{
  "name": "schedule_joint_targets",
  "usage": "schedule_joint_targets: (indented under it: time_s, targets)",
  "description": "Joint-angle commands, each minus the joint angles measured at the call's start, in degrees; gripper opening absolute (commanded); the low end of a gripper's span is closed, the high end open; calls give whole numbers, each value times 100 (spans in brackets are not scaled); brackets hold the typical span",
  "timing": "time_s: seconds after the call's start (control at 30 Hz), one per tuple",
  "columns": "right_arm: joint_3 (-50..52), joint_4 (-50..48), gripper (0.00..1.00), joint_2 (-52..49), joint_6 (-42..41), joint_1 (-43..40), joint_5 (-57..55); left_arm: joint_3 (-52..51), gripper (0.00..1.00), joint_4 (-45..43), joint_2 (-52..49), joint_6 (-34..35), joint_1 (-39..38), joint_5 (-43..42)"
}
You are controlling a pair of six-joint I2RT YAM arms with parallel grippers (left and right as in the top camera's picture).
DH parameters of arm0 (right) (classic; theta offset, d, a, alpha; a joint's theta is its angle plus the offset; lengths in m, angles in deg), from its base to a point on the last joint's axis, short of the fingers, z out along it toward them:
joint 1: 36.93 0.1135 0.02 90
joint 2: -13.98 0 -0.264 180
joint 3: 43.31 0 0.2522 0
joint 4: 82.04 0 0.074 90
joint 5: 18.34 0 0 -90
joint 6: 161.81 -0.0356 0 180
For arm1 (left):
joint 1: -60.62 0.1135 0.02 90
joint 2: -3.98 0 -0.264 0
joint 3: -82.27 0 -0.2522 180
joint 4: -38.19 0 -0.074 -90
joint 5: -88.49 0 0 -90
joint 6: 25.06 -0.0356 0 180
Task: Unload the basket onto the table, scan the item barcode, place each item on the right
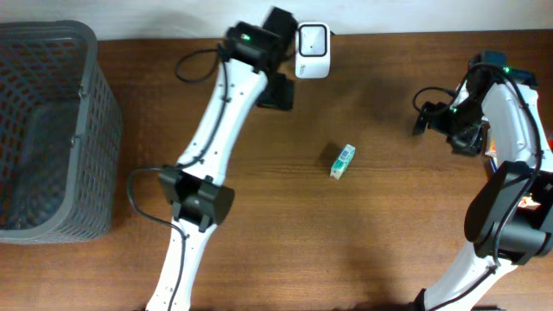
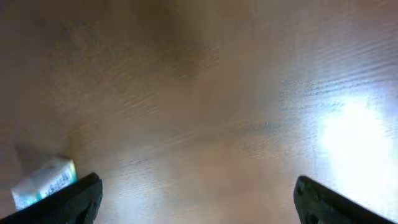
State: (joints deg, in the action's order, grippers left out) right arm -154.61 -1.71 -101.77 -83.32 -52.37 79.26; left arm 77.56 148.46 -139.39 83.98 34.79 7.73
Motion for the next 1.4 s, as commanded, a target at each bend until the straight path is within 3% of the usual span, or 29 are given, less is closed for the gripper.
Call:
schedule_joint_targets:
  time_s: [0.0, 0.23, 0.63, 0.9, 1.13, 1.3, 1.37]
  targets:
    - [15, -199, 98, 17, 13, 15, 197, 94, 99, 24, 389, -201, 240, -83]
    - [15, 577, 96, 17, 83, 57, 1561, 57, 99, 22, 807, -243, 428, -87]
    - [15, 2011, 97, 660, 492, 516, 1593, -269, 99, 22, 2157, -420, 437, -210]
    - [24, 2347, 99, 1663, 487, 1252, 1335, -2597, 99, 0, 3842, -254, 461, -181]
    - [26, 2437, 98, 3088, 516, 1086, 918, -4356, 99, -597, 4572, -197, 413, -426]
    - [26, 2511, 98, 3602, 509, 625, 151, -5748, 99, -1663, 4572, -256, 404, -1327]
    - [26, 2564, 99, 3600, 507, 328, -94, -6437, 99, -2380, 4572, -651, 352, -2033]
